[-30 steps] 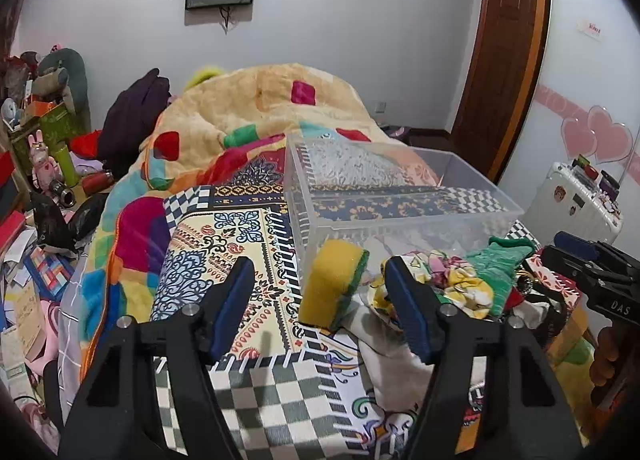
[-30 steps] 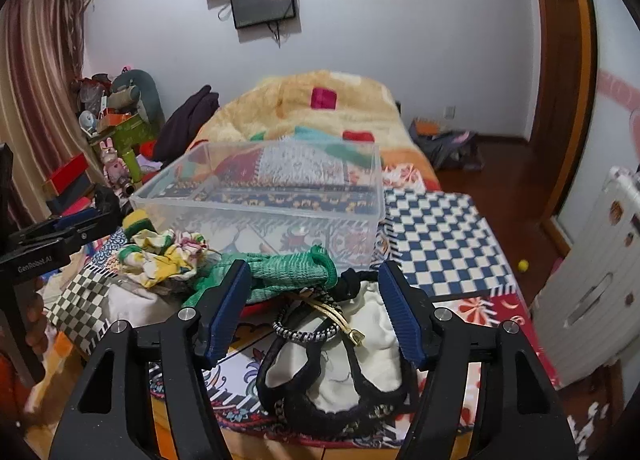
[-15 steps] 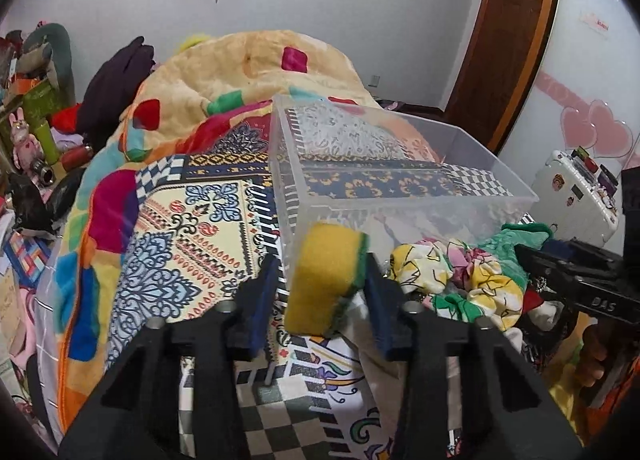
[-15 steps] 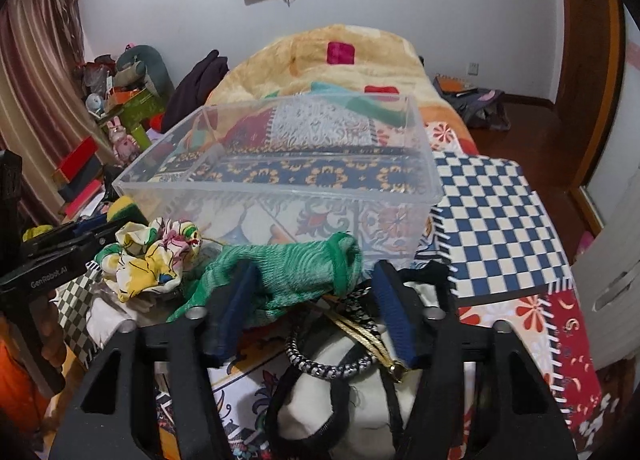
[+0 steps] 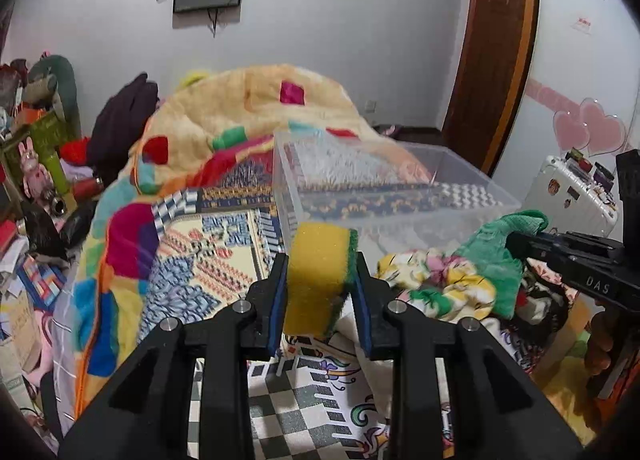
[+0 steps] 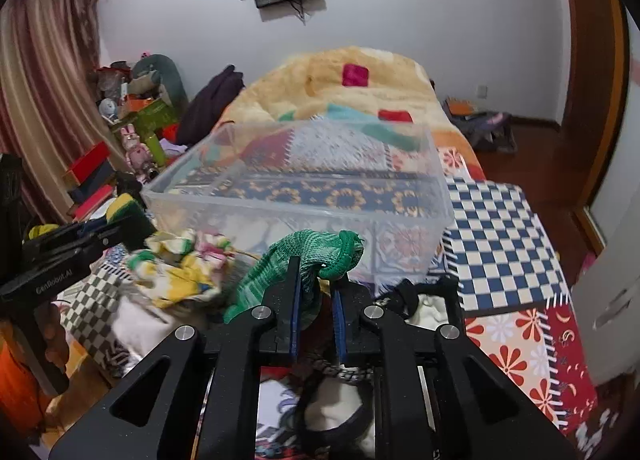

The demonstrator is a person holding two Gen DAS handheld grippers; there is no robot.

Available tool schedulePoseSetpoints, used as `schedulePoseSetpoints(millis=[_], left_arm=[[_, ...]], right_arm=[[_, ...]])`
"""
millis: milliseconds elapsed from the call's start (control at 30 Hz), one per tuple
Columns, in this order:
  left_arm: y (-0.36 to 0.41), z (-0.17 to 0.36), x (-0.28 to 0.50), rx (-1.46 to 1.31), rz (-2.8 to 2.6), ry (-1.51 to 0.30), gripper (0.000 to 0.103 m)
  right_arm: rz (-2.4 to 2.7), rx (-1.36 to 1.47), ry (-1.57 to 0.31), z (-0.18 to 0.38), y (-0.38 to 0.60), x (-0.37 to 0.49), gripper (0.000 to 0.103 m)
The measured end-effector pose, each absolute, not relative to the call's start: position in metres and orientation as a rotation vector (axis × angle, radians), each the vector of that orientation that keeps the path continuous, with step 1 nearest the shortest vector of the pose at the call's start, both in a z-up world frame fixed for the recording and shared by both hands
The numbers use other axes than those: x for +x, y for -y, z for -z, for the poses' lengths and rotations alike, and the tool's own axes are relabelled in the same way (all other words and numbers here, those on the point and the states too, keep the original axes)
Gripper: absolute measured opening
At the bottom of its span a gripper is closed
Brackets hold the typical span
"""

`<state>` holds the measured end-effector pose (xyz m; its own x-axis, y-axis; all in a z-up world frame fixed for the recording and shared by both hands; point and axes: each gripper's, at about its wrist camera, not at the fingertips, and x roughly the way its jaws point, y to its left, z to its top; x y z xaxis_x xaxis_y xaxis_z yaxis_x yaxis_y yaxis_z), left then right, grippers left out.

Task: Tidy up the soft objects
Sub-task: 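Grasp the sponge with the left tool while the right tool grasps the green glove, then release the sponge into the box with left tool while right tool releases the glove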

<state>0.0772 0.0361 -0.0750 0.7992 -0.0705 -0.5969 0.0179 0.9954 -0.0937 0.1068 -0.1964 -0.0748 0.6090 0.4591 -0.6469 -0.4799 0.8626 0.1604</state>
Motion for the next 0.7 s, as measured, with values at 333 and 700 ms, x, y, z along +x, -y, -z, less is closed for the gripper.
schedulePoseSetpoints(millis=[333,700], left_arm=[[-0.029,0.041,0.073,-0.067,0.064,-0.552,0.030],[-0.042,0.029,0.115,-0.124,0.075,-0.556,0.030]], right_arm=[[-0.612,-0.046,-0.588,0.036,0.181,0.090,0.012],[-0.552,0.002,-0.492,0.009,0.179,0.119,0.012]])
